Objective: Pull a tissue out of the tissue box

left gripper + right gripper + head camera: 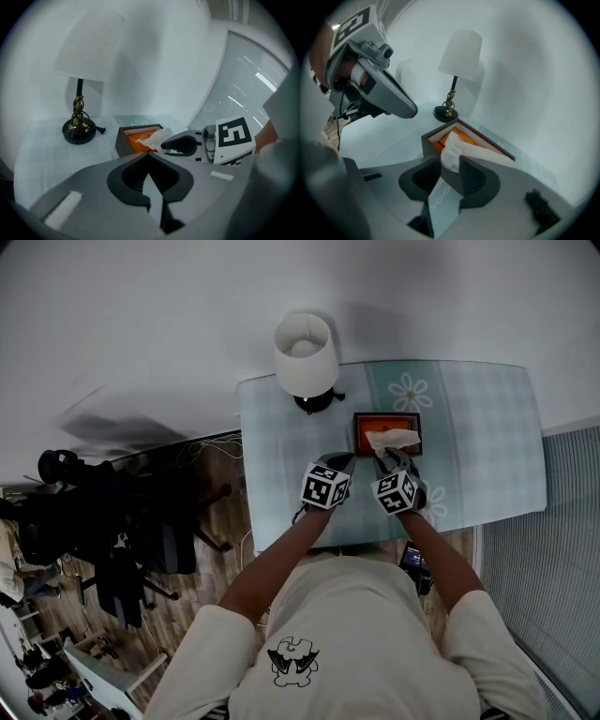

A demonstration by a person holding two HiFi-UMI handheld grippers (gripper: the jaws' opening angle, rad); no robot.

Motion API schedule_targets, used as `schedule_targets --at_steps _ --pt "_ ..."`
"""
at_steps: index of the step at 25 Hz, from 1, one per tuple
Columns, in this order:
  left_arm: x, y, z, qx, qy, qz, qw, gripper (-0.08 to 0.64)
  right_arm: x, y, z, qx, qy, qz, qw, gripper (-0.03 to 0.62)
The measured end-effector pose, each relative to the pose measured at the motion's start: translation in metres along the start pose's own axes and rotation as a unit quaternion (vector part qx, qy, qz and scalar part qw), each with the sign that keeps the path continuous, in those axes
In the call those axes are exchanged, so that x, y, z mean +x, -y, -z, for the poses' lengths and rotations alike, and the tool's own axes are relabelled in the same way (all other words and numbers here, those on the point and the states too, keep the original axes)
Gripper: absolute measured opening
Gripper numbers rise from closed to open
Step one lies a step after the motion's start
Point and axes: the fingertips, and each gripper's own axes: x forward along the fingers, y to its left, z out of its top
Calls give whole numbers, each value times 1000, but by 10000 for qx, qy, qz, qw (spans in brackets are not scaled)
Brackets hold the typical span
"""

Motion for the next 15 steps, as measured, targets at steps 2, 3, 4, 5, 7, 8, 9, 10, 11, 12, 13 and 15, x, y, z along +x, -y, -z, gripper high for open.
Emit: schedule_targets --at_steps 2,3,4,5,7,8,9,10,11,12,13,15 --pt "0 0 -1 -53 -3 22 10000 5 -2 0 -2 -53 39 83 9999 82" --pt "-1 0 -1 -75 6 35 10000 5 -3 0 -3 -53 62 122 9999 15" --pt "-1 0 -1 -90 18 45 9999 5 -5 -1 -3 -16 77 141 9999 15" --pt "-1 0 -1 -98 28 50 9999 5 -5 -3 -2 55 83 138 9999 15" --pt "-1 -1 -1 -106 35 59 9999 5 -6 -4 -1 195 85 124 9997 15" --pt "-2 -1 -2 -111 34 67 9999 5 -7 -3 -1 239 89 128 9996 15" --pt "-3 -1 -2 -115 33 78 9999 5 -9 -2 -2 277 97 138 9995 14" --pt "-3 -1 -3 -117 31 89 9999 5 -10 -1 -3 313 107 148 9993 14" --pt "-4 -1 -3 -116 28 97 9999 5 -12 0 -5 342 118 157 9992 15" --pt "-4 -1 -2 -114 23 102 9999 5 -14 1 -6 363 133 165 9991 14" --pt "-4 0 -2 -110 20 108 9999 5 -16 2 -7 383 151 170 9990 14" --pt "-5 2 -2 -86 26 128 9999 5 -20 3 -10 447 203 176 9986 14"
